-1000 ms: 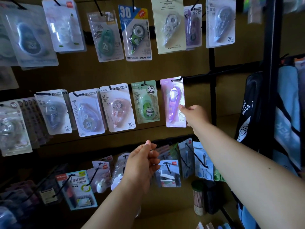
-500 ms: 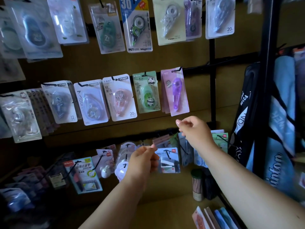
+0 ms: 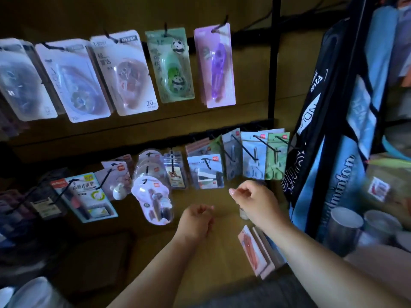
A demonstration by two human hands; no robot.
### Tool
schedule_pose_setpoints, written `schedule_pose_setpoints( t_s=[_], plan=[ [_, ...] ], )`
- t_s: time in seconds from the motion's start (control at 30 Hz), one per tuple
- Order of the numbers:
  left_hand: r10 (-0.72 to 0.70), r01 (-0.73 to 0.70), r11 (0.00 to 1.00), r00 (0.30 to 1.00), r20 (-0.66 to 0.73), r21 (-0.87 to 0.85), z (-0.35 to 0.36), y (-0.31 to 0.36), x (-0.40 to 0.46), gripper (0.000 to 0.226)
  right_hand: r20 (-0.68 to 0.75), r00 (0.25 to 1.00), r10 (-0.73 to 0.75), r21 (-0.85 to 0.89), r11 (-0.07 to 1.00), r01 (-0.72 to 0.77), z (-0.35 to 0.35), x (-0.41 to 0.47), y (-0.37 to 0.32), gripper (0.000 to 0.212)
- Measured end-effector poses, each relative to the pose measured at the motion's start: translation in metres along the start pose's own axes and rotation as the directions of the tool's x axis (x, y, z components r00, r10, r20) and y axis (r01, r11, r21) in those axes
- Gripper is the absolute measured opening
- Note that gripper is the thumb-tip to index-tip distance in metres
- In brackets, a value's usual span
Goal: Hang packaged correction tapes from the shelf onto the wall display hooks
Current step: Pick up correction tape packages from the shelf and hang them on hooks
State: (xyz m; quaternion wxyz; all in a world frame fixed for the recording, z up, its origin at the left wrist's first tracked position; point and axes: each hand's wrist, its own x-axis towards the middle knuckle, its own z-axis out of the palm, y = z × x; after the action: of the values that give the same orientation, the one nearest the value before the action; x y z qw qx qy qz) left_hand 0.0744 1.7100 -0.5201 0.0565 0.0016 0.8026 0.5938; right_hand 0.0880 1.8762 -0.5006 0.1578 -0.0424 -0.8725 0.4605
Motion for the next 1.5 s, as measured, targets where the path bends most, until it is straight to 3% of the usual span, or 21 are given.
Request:
schedule_pose_setpoints(
  t_s=[0.23,0.57,0.73,0.87,1.03,1.17,1.3,1.4,1.5],
  plan=[
    [-0.128,0.126,0.991,0.990,0.050,0.044,0.025,-0.041,0.015,0.017,0.028,0.983,0.180,-0.202,0.964,-0.171,0.015,-0.003,0.060,0.025],
    [-0.310,0.308,0.951,0.947,0.084,0.039,0.053,-0.083,0.046,0.014,0.041,0.887,0.460,-0.332,0.844,-0.422,0.033,0.023,0.158,0.033],
    [-0.372,0.368,0.928,0.921,0.114,0.059,0.068,-0.105,0.061,0.016,0.096,0.809,0.580,-0.325,0.786,-0.525,0.048,0.030,0.200,0.025],
    [-0.408,0.401,0.913,0.903,0.138,0.076,0.076,-0.118,0.071,0.020,0.067,0.764,0.642,-0.284,0.746,-0.602,0.068,0.035,0.223,0.044],
    [-0.433,0.423,0.901,0.892,0.129,0.098,0.081,-0.139,0.082,0.021,0.112,0.709,0.697,-0.351,0.695,-0.627,0.099,0.039,0.256,0.038],
    [-0.461,0.452,0.887,0.878,0.128,0.096,0.085,-0.155,0.088,0.021,0.064,0.757,0.650,-0.565,0.649,-0.510,0.116,0.035,0.268,0.042],
    [-0.496,0.487,0.868,0.859,0.126,0.097,0.088,-0.170,0.092,0.019,0.071,0.760,0.647,-0.704,0.572,-0.421,0.127,0.033,0.279,0.045],
    [-0.518,0.509,0.855,0.847,0.120,0.096,0.089,-0.180,0.095,0.017,0.128,0.708,0.695,-0.655,0.595,-0.466,0.131,0.038,0.287,0.030],
    [-0.523,0.513,0.851,0.845,0.108,0.110,0.089,-0.187,0.098,0.018,0.116,0.713,0.692,-0.609,0.617,-0.499,0.135,0.042,0.286,0.028]
  ],
)
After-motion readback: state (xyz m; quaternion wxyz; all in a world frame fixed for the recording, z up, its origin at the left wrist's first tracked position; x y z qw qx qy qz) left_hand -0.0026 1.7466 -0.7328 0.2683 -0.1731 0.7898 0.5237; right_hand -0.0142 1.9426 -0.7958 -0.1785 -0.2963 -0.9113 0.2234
